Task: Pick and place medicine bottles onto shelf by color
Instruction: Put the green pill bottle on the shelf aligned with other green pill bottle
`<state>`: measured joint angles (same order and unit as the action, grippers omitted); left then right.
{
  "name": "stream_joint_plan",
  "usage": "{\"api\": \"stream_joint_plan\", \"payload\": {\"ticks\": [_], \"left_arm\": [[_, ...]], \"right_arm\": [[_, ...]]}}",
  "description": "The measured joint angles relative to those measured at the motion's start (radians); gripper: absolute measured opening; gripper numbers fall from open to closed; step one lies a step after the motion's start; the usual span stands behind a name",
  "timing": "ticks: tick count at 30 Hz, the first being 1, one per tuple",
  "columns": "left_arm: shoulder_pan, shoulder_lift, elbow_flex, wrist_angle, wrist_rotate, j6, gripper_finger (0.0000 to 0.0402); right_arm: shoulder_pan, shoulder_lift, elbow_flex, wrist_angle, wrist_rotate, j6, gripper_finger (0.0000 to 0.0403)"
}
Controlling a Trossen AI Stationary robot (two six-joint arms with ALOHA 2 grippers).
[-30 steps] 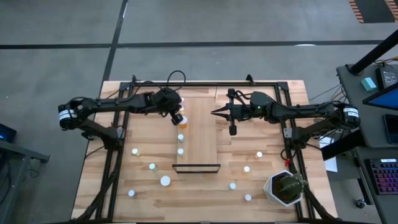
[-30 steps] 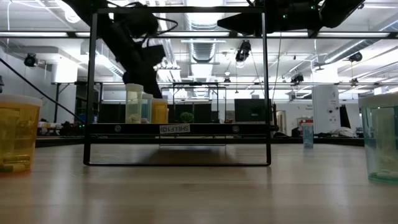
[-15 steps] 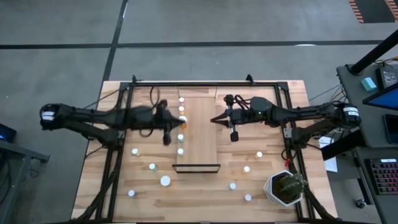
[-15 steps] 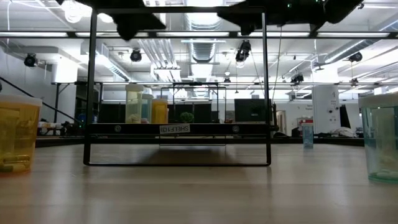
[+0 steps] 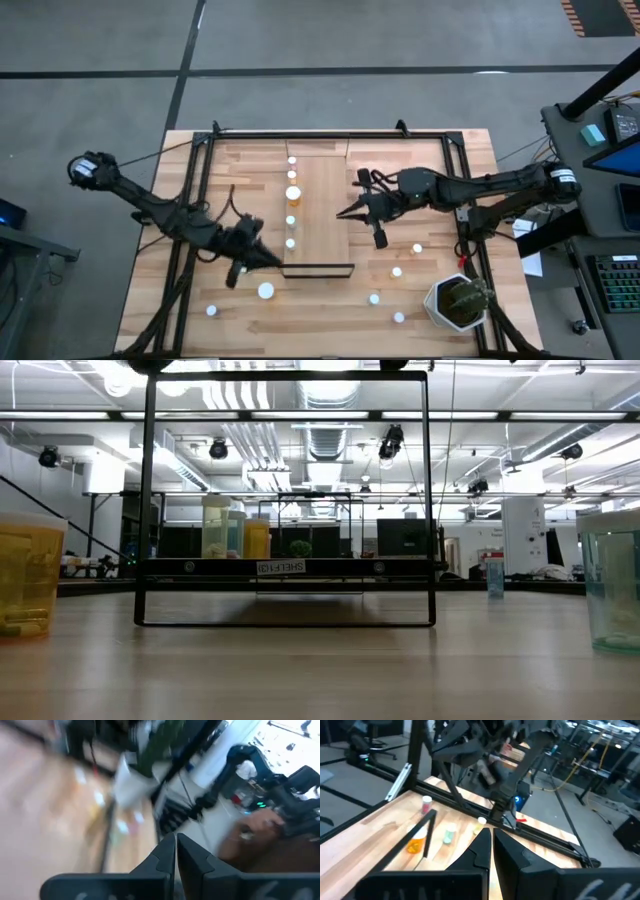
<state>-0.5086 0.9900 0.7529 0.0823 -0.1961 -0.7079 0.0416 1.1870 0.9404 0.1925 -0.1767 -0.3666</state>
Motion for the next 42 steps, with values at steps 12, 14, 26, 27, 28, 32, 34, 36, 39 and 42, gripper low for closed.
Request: {"api": "stream_joint_plan", "payload": {"ticks": [12, 14, 26, 27, 28, 32, 34, 36, 39, 42], "left_arm": [[-0.175, 0.033, 0.008, -0.712, 0.004, -0.913, 0.0000], [-0.165, 0.073, 0.010, -0.740, 0.005, -0.951, 0.0000], [-0.141, 0.274, 0.108, -1.013, 0.082, -0.939, 0.0000], [-0.141, 0.277, 0.108, -1.004, 0.071, -0.933, 0.0001], [-0.141, 0.280, 0.108, -0.998, 0.055, -0.930, 0.0003], [-0.139, 0.279, 0.108, -0.984, 0.027, -0.903, 0.0034], [-0.139, 0.279, 0.108, -0.991, 0.008, -0.895, 0.0061], [-0.139, 0.280, 0.107, -0.989, -0.011, -0.882, 0.0094], [-0.133, 0.294, 0.106, -0.990, -0.026, -0.878, 0.0145], [-0.132, 0.314, 0.106, -0.990, -0.028, -0.871, 0.0185]], "right_arm": [[0.046, 0.005, -0.017, -0.016, 0.006, -0.044, 0.0009], [0.046, 0.007, -0.018, -0.017, 0.007, -0.052, 0.0009], [0.046, 0.008, -0.018, -0.020, 0.050, -0.054, 0.0009], [0.046, 0.008, -0.018, -0.020, 0.050, -0.053, 0.0009], [0.046, 0.008, -0.018, -0.020, 0.049, -0.053, 0.0009], [0.046, 0.008, -0.018, -0.021, 0.049, -0.053, 0.0009], [0.046, 0.008, -0.018, -0.022, 0.049, -0.053, 0.0009], [0.046, 0.008, -0.018, -0.023, 0.049, -0.053, 0.0009], [0.046, 0.008, -0.018, -0.024, 0.049, -0.053, 0.0009], [0.046, 0.008, -0.018, -0.024, 0.049, -0.053, 0.0009]]}}
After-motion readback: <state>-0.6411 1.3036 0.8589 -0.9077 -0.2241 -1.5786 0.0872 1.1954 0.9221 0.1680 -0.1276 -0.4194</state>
